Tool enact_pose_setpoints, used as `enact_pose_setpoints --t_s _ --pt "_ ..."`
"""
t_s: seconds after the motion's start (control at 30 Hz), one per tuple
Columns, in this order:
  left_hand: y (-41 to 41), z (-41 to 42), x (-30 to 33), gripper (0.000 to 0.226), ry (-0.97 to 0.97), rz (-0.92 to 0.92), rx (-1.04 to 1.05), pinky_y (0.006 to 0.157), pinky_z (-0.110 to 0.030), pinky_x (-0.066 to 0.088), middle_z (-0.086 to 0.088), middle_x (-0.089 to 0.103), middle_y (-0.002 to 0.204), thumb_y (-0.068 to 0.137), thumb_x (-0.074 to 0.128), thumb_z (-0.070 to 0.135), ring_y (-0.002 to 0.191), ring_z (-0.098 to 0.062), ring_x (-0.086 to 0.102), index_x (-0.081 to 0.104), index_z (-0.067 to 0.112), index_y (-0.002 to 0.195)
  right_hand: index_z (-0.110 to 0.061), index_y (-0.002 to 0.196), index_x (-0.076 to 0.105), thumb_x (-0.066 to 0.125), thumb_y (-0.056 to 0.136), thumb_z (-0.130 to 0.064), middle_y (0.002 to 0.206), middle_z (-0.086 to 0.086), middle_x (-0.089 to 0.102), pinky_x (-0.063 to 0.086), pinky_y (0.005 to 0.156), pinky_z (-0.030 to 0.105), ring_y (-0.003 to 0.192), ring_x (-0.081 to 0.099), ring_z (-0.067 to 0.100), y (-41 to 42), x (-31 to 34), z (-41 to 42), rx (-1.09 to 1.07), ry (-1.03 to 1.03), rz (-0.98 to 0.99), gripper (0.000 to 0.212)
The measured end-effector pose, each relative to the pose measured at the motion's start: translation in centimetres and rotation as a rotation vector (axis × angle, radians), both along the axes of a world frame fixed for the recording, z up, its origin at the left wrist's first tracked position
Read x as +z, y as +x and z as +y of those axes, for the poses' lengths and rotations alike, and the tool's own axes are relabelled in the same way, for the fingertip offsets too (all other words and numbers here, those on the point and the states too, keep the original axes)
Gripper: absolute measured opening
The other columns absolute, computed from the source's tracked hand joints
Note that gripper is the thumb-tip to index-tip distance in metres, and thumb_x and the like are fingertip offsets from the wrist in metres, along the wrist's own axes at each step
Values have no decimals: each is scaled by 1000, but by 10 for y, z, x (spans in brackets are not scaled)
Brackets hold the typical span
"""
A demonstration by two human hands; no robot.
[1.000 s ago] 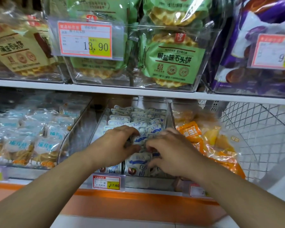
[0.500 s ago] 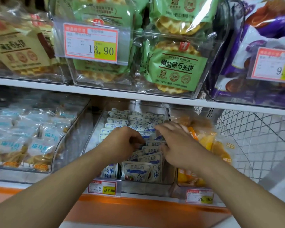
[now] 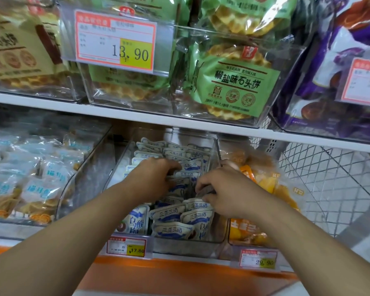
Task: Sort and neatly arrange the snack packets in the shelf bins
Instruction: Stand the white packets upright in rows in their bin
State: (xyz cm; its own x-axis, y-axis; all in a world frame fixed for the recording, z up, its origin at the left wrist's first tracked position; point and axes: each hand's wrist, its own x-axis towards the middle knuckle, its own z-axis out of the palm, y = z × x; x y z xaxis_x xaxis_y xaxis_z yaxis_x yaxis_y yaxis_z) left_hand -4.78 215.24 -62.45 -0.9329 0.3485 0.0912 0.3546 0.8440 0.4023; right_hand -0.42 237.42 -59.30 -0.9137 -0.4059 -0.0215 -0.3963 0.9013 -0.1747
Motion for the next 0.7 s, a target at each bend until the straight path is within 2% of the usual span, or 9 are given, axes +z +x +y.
enact_pose_setpoints --t_s 0.1,0.23,0.33,0.4,0.47,0.53,0.6,0.63,0.7 --pt "-2 5 2 35 51 -22 -18 85 -29 54 10 71 102 85 80 27 97 -14 66 71 34 119 -39 110 71 69 97 -38 106 -9 71 29 107 32 126 33 20 2 0 2 -30 -23 -28 13" --pt "-4 4 4 24 113 -68 -64 84 -27 55 15 72 95 82 83 26 90 -6 66 76 33 103 -37 96 75 68 98 -37 87 -10 69 45 94 34 114 45 21 1 -2 0 -81 -91 67 8" --pt "-2 -1 5 25 112 -38 -100 84 -29 57 13 73 97 82 84 26 90 -6 66 76 35 103 -31 96 75 66 99 -34 87 -13 73 32 83 24 99 62 16 0 8 -6 -69 -3 179 9" --pt "0 -5 7 25 103 6 -128 80 -25 54 15 72 96 81 85 26 89 -5 65 76 34 104 -31 99 71 68 97 -32 89 -12 71 27 81 25 96 62 16 1 16 -11 -69 97 184 4" --pt "4 -9 6 26 123 37 -142 75 -16 50 16 73 94 82 84 21 86 0 65 77 33 105 -32 102 67 73 92 -33 95 -8 69 29 80 28 101 61 20 1 20 -16 -92 143 183 11" --pt "7 -11 4 32 200 9 -137 75 -10 52 15 75 96 83 82 12 84 6 66 78 31 107 -33 113 62 77 88 -35 115 -7 66 40 86 32 111 61 22 0 20 -20 -84 161 212 29" --pt "10 -11 2 40 293 -55 -149 75 -3 49 15 76 100 84 78 2 86 13 65 77 32 110 -35 133 59 78 87 -37 134 -8 63 43 105 37 125 58 22 -3 17 -21 -48 179 186 50" --pt "11 -11 2 43 318 -82 -165 77 -3 50 17 76 102 84 77 0 90 14 66 77 33 111 -37 136 60 78 88 -39 135 -7 65 44 110 38 129 57 23 -6 14 -21 -50 165 146 51" --pt "12 -10 2 43 299 -94 -194 83 -8 52 18 75 107 86 76 4 96 10 67 75 35 116 -39 129 68 76 90 -42 120 0 74 50 104 41 125 58 28 -10 9 -20 -86 126 73 40"
